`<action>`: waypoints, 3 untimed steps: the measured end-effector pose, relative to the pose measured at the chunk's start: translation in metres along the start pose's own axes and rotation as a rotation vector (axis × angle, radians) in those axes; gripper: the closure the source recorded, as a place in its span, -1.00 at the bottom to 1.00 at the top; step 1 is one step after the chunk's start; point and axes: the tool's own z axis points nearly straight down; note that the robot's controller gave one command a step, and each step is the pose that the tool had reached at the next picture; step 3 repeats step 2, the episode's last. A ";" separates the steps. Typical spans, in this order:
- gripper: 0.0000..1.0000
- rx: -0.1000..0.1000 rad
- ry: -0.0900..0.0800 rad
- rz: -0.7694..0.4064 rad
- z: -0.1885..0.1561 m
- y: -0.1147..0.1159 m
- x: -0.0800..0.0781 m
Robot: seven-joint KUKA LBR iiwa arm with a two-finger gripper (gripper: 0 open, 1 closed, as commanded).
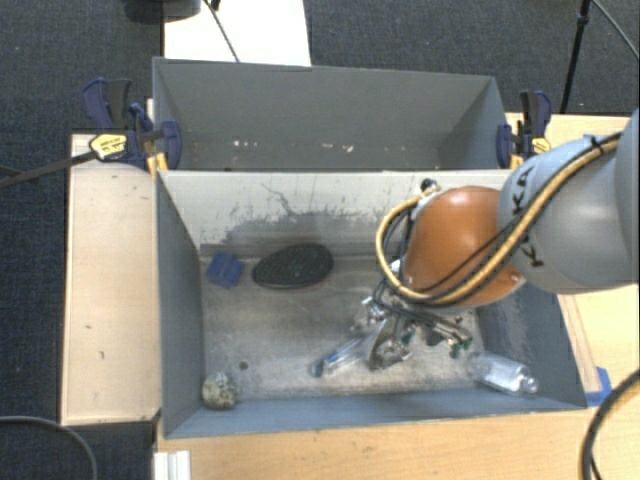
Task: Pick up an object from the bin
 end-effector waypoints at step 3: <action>1.00 -0.003 0.005 -0.233 -0.182 0.001 -0.009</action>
Offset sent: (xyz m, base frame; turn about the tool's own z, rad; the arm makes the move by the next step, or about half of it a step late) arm 0.0028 0.0150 0.1008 -0.2152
